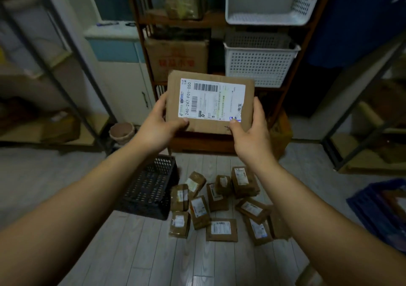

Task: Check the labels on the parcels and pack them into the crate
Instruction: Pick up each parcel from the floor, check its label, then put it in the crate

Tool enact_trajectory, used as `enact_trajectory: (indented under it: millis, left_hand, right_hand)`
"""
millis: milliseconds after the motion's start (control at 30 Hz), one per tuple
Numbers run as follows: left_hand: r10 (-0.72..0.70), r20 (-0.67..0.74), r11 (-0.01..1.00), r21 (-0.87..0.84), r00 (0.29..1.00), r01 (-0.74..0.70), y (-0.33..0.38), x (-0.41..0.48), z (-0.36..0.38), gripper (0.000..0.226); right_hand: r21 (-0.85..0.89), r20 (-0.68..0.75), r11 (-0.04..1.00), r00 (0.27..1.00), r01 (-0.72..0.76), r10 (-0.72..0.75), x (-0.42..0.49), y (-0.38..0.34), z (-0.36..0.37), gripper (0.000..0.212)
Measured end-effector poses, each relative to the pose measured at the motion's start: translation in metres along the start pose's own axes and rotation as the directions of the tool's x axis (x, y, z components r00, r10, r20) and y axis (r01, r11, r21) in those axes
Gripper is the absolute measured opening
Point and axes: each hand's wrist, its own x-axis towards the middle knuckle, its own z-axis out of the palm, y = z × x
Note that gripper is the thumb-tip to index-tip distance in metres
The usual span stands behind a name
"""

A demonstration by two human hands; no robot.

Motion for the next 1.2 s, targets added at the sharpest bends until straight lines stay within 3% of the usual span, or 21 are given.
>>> enact_trajectory:
  millis: [333,600,867,1200]
  left_hand:
    - [0.109,-0.095,0.994,0.025,0.989,-0.107,0.047,-0.031,-0.061,0.062]
    - [0.153,-0.156,0.987,0.074,0.976,-0.143,0.040,-0.011,-0.178,0.062]
    - [0.151,-0.115,0.985,0.099,0.982,-0.140,0.027,0.020,-0.309,0.073]
    - [0.112,-0.127,0.988,0.118,0.986,-0.097,0.005,0.089,-0.377,0.071]
  right_hand:
    - [0.135,0.071,0.983,0.989,0.123,-0.133,-0.008,-0.081,0.025,0.065]
    - [0.131,0.077,0.979,0.982,0.158,-0.169,0.001,-0.124,0.137,0.069]
    - [0.110,0.024,0.981,0.986,0.160,-0.163,0.010,-0.167,0.260,0.070]
    - [0.091,0.052,0.984,0.986,0.156,-0.161,0.069,-0.171,0.343,0.070]
